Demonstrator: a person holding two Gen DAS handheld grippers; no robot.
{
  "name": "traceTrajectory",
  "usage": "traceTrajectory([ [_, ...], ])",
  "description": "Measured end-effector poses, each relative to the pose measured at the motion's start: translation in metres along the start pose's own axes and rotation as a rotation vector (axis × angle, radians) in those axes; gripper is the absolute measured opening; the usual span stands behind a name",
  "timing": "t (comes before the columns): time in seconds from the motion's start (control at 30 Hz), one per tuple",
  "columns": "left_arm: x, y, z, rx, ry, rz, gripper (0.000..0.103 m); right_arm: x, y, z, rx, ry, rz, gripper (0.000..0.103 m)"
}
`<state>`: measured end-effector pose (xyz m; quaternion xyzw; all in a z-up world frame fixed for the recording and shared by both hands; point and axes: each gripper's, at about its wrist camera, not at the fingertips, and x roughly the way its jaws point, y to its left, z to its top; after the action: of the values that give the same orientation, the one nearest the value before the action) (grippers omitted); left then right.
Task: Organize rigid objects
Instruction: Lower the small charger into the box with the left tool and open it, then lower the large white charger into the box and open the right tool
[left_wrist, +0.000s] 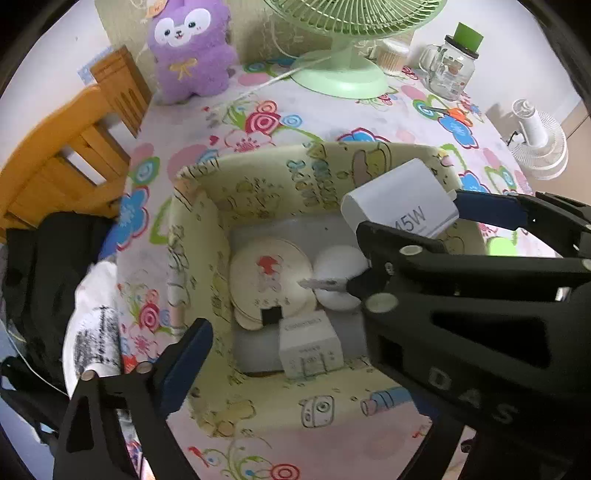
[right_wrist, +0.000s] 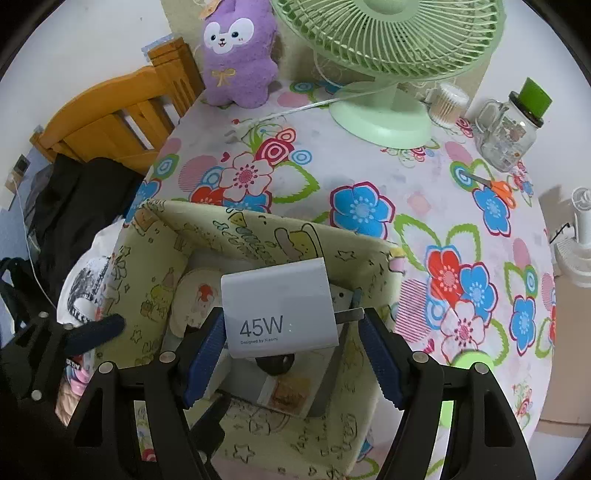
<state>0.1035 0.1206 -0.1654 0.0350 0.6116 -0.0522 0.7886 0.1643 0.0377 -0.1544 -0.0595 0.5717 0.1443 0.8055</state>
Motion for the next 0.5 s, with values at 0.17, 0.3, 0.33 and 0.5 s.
traceTrajectory([
  [0.17,0.002,0.004,0.003,-0.017,0.01,-0.013,0.097,0.004,0.003,0.003,-0.016,0.0,-0.01,0.077],
  [0.3,0.0,0.003,0.004,-0.018,0.009,-0.011,0.098,-0.006,0.005,0.004,-0.051,-0.029,-0.036,0.089],
  [0.33,-0.001,0.002,0.005,-0.017,0.005,-0.008,0.098,-0.008,0.005,0.003,-0.06,-0.034,-0.045,0.089],
  [0.5,-0.007,-0.005,0.006,-0.004,-0.008,-0.008,0.099,-0.018,0.001,-0.009,-0.079,-0.024,-0.071,0.091],
])
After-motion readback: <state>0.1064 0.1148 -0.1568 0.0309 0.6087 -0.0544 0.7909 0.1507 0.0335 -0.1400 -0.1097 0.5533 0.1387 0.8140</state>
